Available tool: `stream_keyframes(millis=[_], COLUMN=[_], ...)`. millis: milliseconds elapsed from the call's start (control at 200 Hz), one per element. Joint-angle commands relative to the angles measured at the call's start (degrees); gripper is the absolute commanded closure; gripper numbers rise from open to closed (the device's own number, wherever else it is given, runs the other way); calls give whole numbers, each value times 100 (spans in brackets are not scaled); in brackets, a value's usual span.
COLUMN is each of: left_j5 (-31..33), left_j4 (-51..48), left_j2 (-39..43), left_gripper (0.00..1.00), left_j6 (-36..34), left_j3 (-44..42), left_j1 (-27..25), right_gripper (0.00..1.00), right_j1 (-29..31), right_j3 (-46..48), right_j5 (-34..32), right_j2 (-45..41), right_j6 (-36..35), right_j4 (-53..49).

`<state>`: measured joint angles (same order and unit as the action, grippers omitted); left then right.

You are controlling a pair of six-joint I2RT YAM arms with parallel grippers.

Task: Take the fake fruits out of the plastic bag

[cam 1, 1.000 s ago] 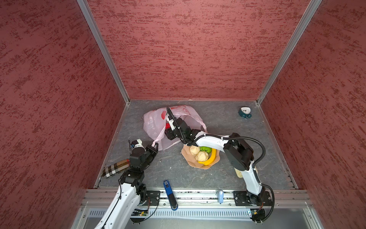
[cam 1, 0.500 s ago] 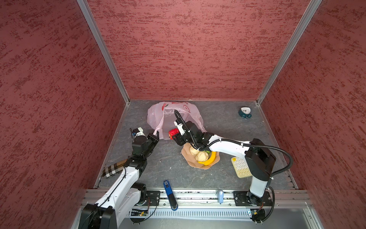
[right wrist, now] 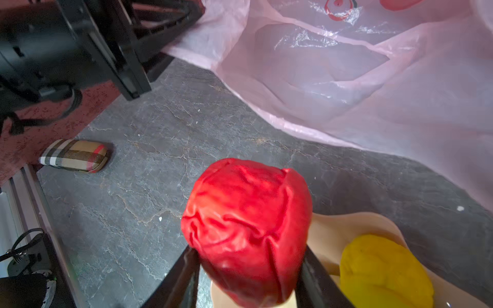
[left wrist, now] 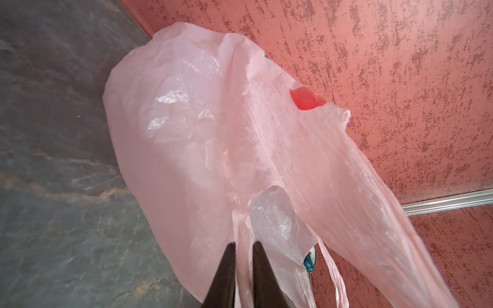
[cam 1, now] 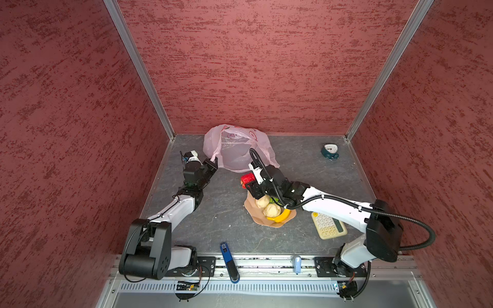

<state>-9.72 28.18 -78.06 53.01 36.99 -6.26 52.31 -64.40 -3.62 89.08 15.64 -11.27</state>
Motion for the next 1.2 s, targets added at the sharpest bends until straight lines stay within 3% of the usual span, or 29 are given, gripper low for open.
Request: stream_keyframes(millis=[0, 245, 847, 1192], left_j5=[-304, -558, -604, -602], left_j4=[293, 304, 49, 77], left_j2=[-372, -878, -787, -642], left_gripper=[85, 85, 76, 63], left_j6=[-197, -174, -363, -340], left_j3=[353, 819, 947, 809], left_j1=[53, -30, -444, -516], right_gripper=[79, 79, 75, 58], right_j1=[31, 38, 33, 33], right_j3=[155, 345, 555, 643], right_j5=[-198, -21, -174, -256], right_j2=[-178, -10, 443, 433], right_j6=[110, 226, 435, 485], right_j4=[-316, -458, -405, -380])
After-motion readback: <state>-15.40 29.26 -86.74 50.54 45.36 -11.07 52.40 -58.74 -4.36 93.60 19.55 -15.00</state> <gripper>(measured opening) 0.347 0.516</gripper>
